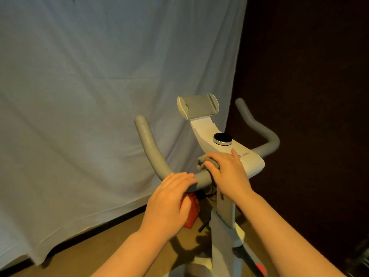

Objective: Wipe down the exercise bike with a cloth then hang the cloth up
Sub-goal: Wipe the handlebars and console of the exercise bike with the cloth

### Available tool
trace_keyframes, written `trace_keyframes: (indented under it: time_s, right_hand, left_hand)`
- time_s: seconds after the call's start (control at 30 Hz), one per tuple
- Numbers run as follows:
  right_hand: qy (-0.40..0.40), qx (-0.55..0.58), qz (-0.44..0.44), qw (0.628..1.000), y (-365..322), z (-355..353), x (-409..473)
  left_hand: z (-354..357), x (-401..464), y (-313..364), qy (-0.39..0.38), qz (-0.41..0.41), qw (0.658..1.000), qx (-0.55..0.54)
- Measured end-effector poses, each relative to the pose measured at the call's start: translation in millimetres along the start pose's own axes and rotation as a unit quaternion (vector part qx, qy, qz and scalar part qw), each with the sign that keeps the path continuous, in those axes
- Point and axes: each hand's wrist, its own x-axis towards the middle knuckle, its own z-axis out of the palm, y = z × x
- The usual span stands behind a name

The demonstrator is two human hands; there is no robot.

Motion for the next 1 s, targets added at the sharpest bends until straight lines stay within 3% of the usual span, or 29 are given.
trace_keyframes:
  time_s: [0.1,0.23,0.4,0.53,0.7,0.87,1.0]
  right_hand:
    - [0.049,0.016,0.013,0.999,-11.7,17.5,-10.3]
    - [-0.044,0.051,-0.024,0.997,11.7,1.3,-1.7]
    - [0.11,0.104,0.048,0.987,-5.3,25.3,-25.7]
    - [0.064,0.085,0.02,0.994,10.5,18.1,-16.7]
    - [0.134,0.095,0.08,0.983,-21.5,33.0,-26.3]
    - [0.067,0.099,0.045,0.992,5.5,17.2,-9.2]
    - [0.136,0.13,0.069,0.98,-23.6,34.2,-37.4]
  left_hand:
    - [-0.7,0.7,1.3,0.009,-0.009,1.0,-0.004]
    - [-1.5,1.7,-0.4,0.015,0.004,1.0,0.004]
    - [2.1,0.9,4.8,0.042,-0.011,0.999,-0.001]
    - [1.2,1.6,2.7,0.045,0.002,0.999,0.008]
    - [5.4,-0.2,0.0,0.063,0.002,0.998,-0.001]
    - [2.1,7.7,2.1,0.075,0.007,0.997,0.022]
    - [2.6,7.0,3.9,0.074,0.005,0.997,0.009]
